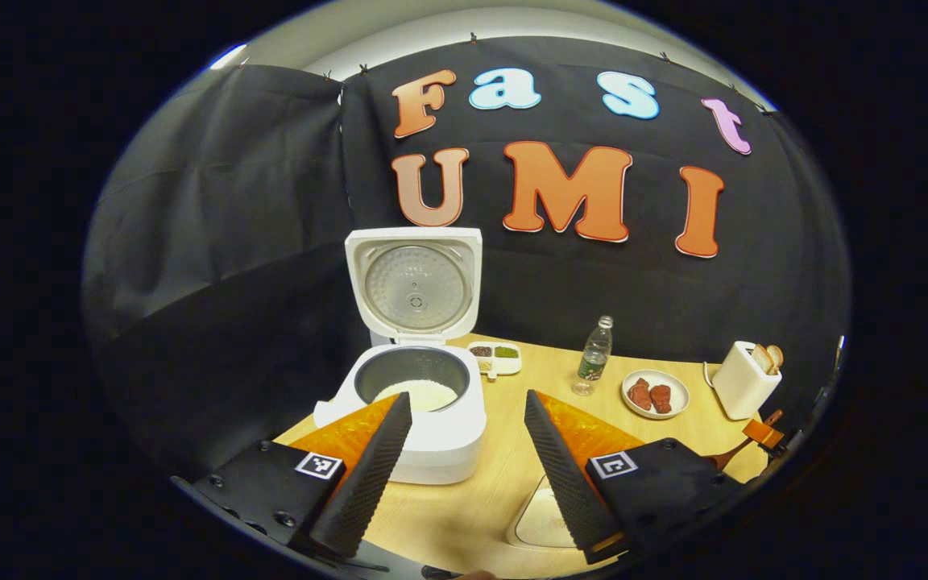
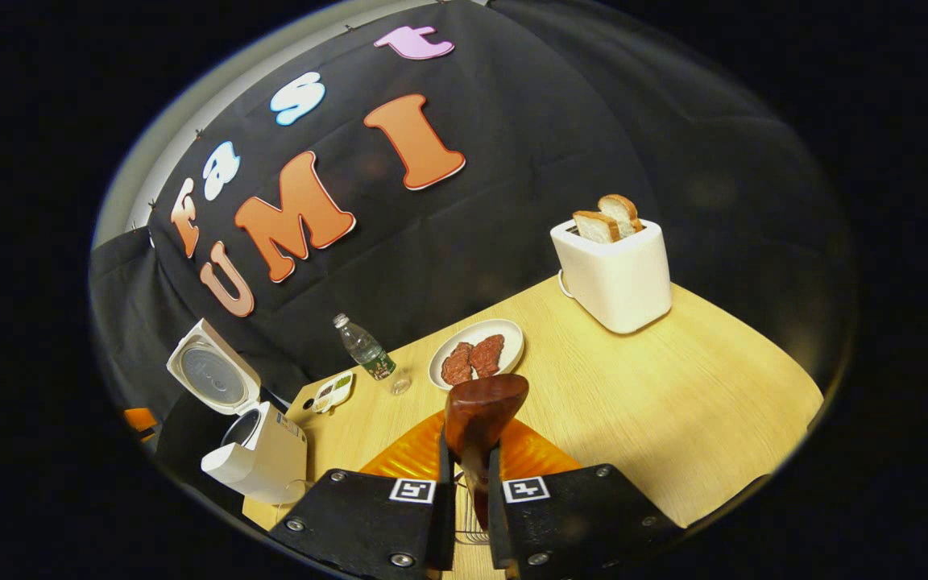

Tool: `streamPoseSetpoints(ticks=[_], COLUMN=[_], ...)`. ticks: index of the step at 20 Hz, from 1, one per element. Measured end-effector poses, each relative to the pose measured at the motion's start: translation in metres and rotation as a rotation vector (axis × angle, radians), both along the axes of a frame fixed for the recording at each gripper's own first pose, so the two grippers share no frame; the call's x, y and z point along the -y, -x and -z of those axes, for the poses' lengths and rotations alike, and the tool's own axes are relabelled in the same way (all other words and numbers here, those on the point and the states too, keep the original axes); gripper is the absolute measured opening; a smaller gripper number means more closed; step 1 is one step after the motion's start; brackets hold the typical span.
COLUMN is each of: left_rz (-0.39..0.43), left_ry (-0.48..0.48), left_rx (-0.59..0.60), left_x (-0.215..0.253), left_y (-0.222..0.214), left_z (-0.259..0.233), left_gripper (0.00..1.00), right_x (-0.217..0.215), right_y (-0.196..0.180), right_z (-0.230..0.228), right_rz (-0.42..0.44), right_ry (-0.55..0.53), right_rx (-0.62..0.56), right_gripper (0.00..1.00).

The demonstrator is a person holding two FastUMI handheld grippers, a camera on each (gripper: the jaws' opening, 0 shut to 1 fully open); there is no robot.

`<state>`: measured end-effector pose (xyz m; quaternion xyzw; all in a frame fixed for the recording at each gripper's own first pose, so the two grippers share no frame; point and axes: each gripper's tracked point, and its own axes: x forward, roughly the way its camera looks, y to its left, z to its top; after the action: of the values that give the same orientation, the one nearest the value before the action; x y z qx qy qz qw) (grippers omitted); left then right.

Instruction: Close the left gripper, press the button to open the rice cooker; take a wooden spoon from the chopstick holder with the right hand, scoop a spoonful of rice and pour it into the rice cooker, then put the wooden spoon back into the chopstick holder.

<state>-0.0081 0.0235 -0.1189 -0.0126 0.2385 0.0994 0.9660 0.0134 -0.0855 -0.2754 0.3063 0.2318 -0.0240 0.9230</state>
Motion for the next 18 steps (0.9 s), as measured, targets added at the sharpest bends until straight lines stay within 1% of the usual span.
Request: streamPoseSetpoints(ticks=[1,2,3,4,5,8,10,12,14,15,16,17,18], left_rz=[-0.028,-0.056,-0.078,-0.091,-0.104,-0.112,-0.093,-0.069,-0.038,-0.022,-0.011,-0.006,-0.004], left_ry=[-0.012,-0.020,-0.022,-0.024,-0.029,-0.014,0.001,0.001,0.016,0.024,0.034,0.044,0.057], left_rx=[-0.010,-0.015,-0.009,0.006,0.025,0.083,0.136,0.181,0.195,0.195,0.204,0.204,0.209], left_x=[-0.012,-0.025,-0.036,-0.048,-0.060,-0.089,-0.101,-0.112,-0.116,-0.117,-0.120,-0.124,-0.131], left_y=[0.000,0.001,0.000,-0.003,-0.010,-0.039,-0.062,-0.090,-0.111,-0.121,-0.130,-0.141,-0.150], left_z=[0.001,0.001,-0.003,-0.011,-0.018,-0.044,-0.066,-0.086,-0.094,-0.098,-0.105,-0.111,-0.117], left_gripper=[0.96,0.97,0.95,0.94,0.96,0.96,0.96,0.96,0.96,0.96,0.96,0.96,0.96], right_x=[-0.008,-0.010,-0.011,-0.010,-0.006,-0.001,-0.005,-0.008,-0.008,-0.007,-0.005,-0.003,0.000], right_y=[0.003,0.006,0.009,0.012,0.018,0.027,0.033,0.039,0.045,0.049,0.052,0.055,0.057], right_z=[-0.010,-0.005,-0.001,-0.001,0.000,-0.001,-0.003,-0.009,-0.013,-0.015,-0.019,-0.024,-0.029], right_rz=[-0.013,-0.027,-0.031,-0.030,-0.021,0.019,0.043,0.057,0.072,0.080,0.091,0.103,0.119], right_ry=[-0.006,-0.015,-0.018,-0.024,-0.027,-0.035,-0.038,-0.015,0.025,0.046,0.067,0.089,0.116], right_rx=[-0.006,-0.014,-0.025,-0.031,-0.038,-0.070,-0.090,-0.095,-0.109,-0.115,-0.119,-0.120,-0.118], right_gripper=[0.18,0.18,0.20,0.20,0.22,0.25,0.26,0.32,0.45,0.57,0.60,0.75,0.81])
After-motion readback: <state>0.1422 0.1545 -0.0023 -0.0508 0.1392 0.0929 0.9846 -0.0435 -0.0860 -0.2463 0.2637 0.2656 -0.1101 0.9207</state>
